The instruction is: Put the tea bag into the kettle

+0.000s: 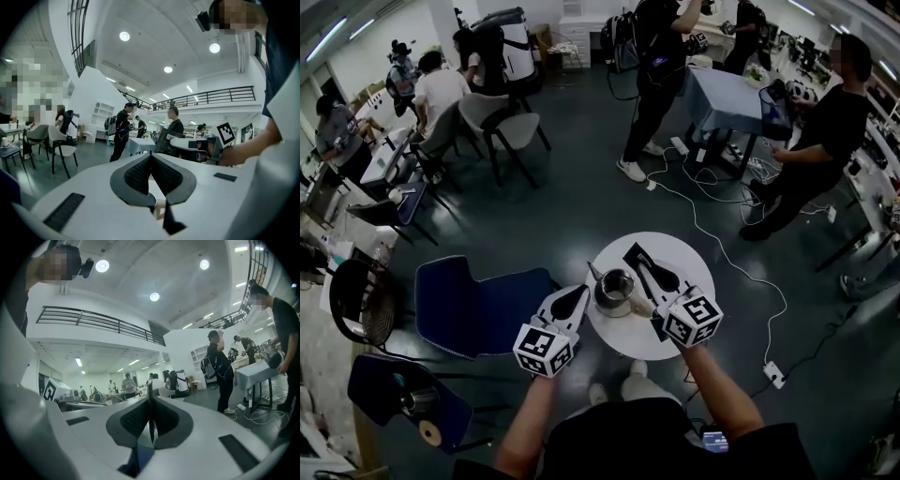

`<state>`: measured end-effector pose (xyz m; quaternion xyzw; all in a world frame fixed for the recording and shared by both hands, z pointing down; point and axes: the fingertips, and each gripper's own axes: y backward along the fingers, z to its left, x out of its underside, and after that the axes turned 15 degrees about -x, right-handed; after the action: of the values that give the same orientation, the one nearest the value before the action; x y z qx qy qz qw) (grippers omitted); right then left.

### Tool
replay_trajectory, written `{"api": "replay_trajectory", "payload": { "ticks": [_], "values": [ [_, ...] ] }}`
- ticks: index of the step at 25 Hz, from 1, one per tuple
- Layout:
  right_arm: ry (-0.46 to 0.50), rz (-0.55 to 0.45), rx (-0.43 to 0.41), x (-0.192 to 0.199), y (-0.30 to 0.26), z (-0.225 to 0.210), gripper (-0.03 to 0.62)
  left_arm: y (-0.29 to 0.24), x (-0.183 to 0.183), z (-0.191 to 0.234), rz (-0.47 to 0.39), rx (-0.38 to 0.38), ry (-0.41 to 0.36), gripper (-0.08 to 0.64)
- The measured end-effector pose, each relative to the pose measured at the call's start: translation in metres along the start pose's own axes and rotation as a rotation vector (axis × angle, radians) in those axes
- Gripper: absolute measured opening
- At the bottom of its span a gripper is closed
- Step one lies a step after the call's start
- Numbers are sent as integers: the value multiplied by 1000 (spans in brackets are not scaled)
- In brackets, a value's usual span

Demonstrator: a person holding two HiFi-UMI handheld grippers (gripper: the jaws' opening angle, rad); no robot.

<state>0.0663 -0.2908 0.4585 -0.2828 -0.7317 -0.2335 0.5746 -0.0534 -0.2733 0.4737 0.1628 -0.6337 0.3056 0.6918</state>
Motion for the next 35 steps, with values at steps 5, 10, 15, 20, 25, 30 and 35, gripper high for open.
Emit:
{"api": "replay_trajectory", "payload": {
  "ticks": [5, 10, 15, 20, 25, 30, 35],
  "values": [
    [-21, 32, -36, 18, -12, -19, 25, -8, 7, 8, 19, -56, 2, 16],
    [-38, 79, -66, 40, -24, -41, 25, -19, 9, 12, 32, -104, 11, 15],
    [-39, 151, -75, 66, -30, -62, 25, -30, 11, 10, 39, -129, 8, 15],
    [-46, 201, -101, 91, -44, -78, 25, -39, 18, 18, 64, -157, 13, 16],
    [-54, 232, -126, 115, -53, -94, 25, -49, 26, 25, 87, -183, 11, 15],
    [-54, 269, -151, 135, -60, -109, 25, -55, 37, 28, 123, -214, 13, 16],
    [-31, 307, -184, 160, -74, -112, 25, -55, 52, 41, 149, -244, 20, 16]
  ]
}}
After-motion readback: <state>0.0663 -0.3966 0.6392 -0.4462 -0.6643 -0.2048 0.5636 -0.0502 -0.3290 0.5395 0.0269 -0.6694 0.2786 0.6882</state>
